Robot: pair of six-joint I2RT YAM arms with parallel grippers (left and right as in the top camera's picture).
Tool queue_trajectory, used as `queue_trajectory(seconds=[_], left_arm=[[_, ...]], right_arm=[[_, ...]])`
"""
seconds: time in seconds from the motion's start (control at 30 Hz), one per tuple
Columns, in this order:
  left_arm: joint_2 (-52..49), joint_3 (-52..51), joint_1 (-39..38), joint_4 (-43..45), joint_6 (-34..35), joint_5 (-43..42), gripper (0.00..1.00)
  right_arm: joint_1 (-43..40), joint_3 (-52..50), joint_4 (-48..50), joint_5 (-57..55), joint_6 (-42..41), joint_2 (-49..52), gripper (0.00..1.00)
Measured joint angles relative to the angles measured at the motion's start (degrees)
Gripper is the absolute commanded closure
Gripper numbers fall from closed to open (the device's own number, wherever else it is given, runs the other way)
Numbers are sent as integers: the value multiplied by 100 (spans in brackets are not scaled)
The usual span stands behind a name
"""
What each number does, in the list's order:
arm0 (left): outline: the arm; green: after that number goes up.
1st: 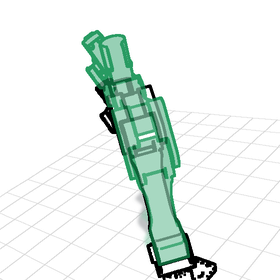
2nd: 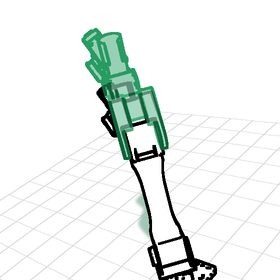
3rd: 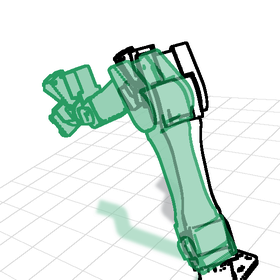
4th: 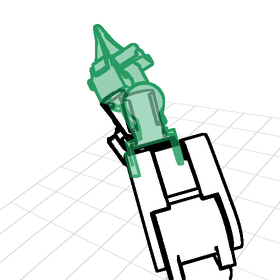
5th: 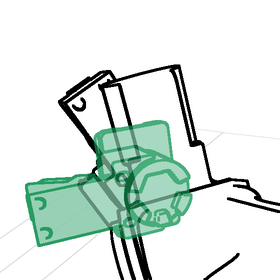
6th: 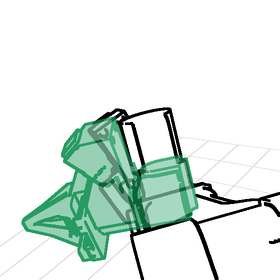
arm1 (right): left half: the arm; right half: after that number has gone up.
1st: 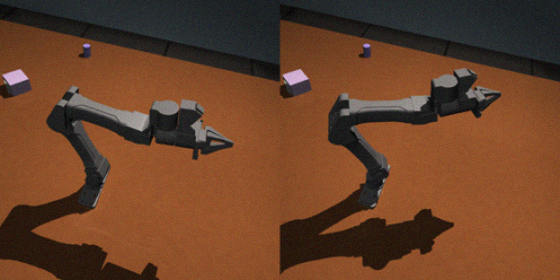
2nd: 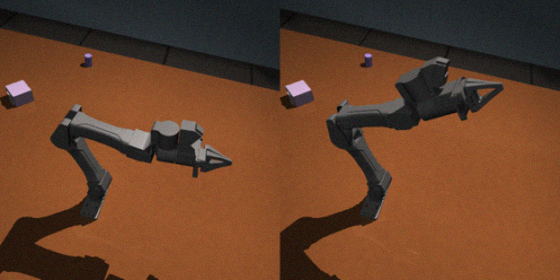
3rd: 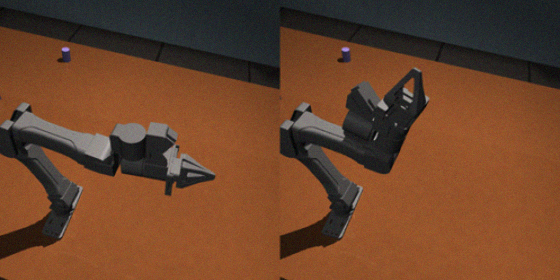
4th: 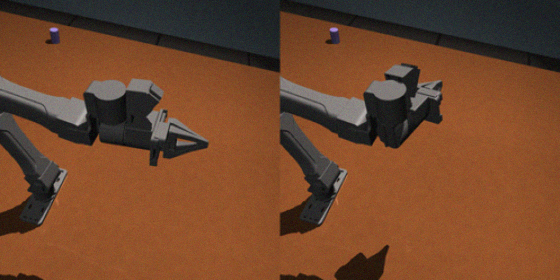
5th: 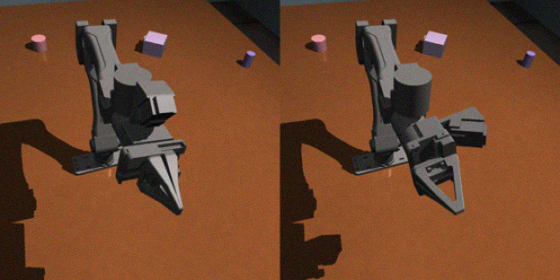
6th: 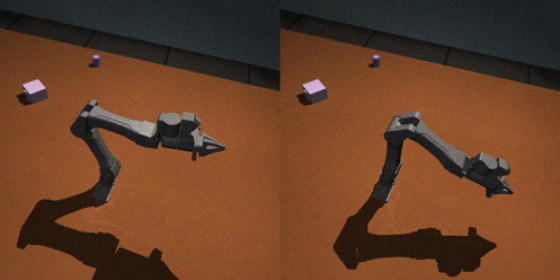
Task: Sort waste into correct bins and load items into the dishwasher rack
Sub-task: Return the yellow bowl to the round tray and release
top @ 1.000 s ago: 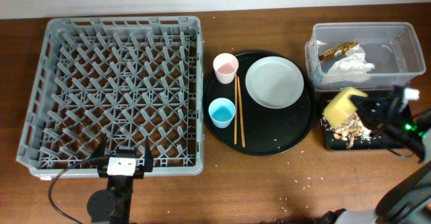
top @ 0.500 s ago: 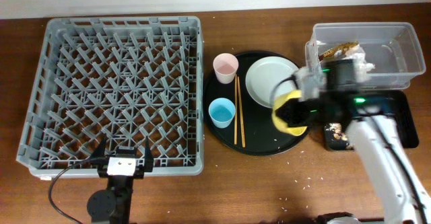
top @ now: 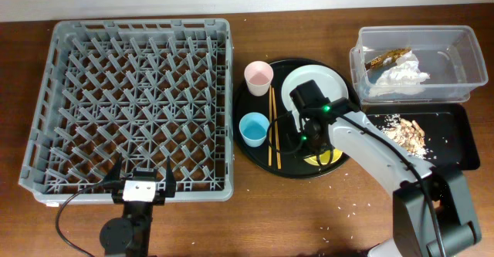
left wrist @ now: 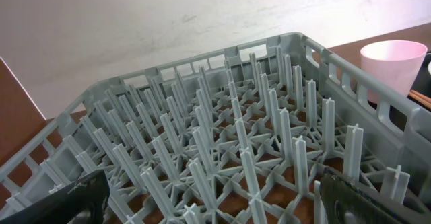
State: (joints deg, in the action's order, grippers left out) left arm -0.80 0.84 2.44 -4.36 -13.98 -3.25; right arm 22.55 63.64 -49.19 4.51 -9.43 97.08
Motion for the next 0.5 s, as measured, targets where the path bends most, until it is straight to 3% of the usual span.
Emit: queue_trajectory(seconds=[0.13,0.27,0.33,0.4,0.5], left_arm=[[0,0,0,0,0,0,1],[0,0,2,2,0,0,1],[0,0,2,4,0,0,1],[0,0,2,4,0,0,1],[0,0,0,2,0,0,1]], right_arm=[[0,74,-37,-44,-11,4,66],[0,566,-459,26,-22,7,61],[0,990,-752,157,-24,7,50],[0,1486,-1058,262,-26,7,31],[0,2000,-1211,413,-48,4,29]])
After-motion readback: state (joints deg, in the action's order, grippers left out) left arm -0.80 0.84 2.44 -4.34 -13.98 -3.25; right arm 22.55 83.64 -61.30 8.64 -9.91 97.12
